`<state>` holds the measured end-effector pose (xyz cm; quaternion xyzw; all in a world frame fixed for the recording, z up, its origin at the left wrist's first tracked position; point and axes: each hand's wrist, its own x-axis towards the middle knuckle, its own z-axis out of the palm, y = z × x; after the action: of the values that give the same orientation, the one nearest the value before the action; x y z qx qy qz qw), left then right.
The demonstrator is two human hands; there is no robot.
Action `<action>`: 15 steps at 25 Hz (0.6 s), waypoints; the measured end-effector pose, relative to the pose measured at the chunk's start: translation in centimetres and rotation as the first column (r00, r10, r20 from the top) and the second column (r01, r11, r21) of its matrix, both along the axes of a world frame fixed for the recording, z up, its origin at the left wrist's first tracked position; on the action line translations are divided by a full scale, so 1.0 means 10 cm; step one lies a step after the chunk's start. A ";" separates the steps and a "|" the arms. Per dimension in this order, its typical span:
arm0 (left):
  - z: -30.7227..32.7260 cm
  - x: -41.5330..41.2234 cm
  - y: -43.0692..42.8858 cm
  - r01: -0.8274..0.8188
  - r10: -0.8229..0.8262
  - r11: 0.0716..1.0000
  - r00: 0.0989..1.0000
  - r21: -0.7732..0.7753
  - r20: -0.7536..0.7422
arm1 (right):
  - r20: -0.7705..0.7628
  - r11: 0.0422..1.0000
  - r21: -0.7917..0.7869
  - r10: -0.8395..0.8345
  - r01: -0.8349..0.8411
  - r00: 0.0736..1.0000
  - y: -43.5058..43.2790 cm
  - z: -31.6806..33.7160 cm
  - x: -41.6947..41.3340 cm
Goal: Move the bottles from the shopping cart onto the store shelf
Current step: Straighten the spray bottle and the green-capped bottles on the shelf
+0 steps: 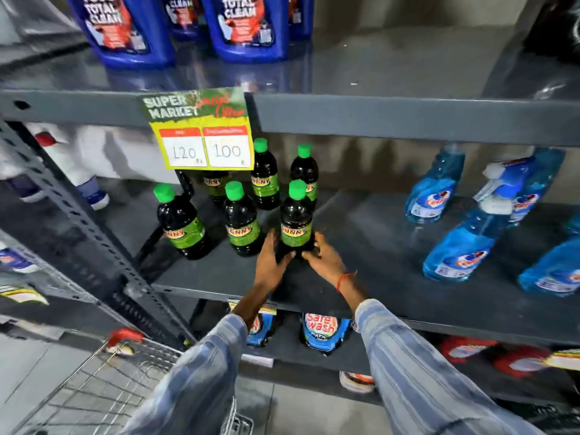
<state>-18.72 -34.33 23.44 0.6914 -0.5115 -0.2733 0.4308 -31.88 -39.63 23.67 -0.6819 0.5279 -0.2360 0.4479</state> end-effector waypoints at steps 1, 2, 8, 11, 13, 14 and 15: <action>0.02 0.03 -0.02 0.057 -0.057 0.998 0.998 0.042 -0.009 | -0.019 1.000 -0.005 0.003 -0.003 1.000 0.00 0.01 -0.01; 0.04 0.05 -0.05 0.096 -0.096 0.994 0.995 0.053 0.010 | -0.020 1.000 -0.011 0.001 -0.001 1.000 -0.02 0.03 -0.03; 0.06 0.14 0.00 0.114 -0.112 0.992 0.993 0.053 -0.037 | 0.005 0.998 -0.053 0.031 -0.031 1.000 0.07 0.01 -0.08; 0.05 0.12 0.10 0.125 -0.123 0.992 0.989 0.021 -0.077 | 0.023 0.995 -0.089 0.052 -0.050 0.998 0.16 -0.02 -0.11; 0.04 0.12 0.15 0.131 -0.131 0.991 0.987 -0.004 -0.091 | 0.035 0.991 -0.125 0.051 -0.046 0.998 0.21 -0.03 -0.12; 0.04 0.11 0.17 0.132 -0.132 0.991 0.987 -0.006 -0.091 | 0.034 0.988 -0.146 0.052 -0.047 0.998 0.23 -0.03 -0.12; 0.04 0.12 0.18 0.135 -0.135 0.991 0.986 -0.006 -0.094 | 0.038 0.986 -0.157 0.058 -0.051 0.998 0.24 -0.03 -0.12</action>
<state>-17.57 -32.55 23.84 0.6418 -0.5359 -0.3344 0.4349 -33.12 -37.21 23.39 -0.7238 0.4796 -0.2785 0.4105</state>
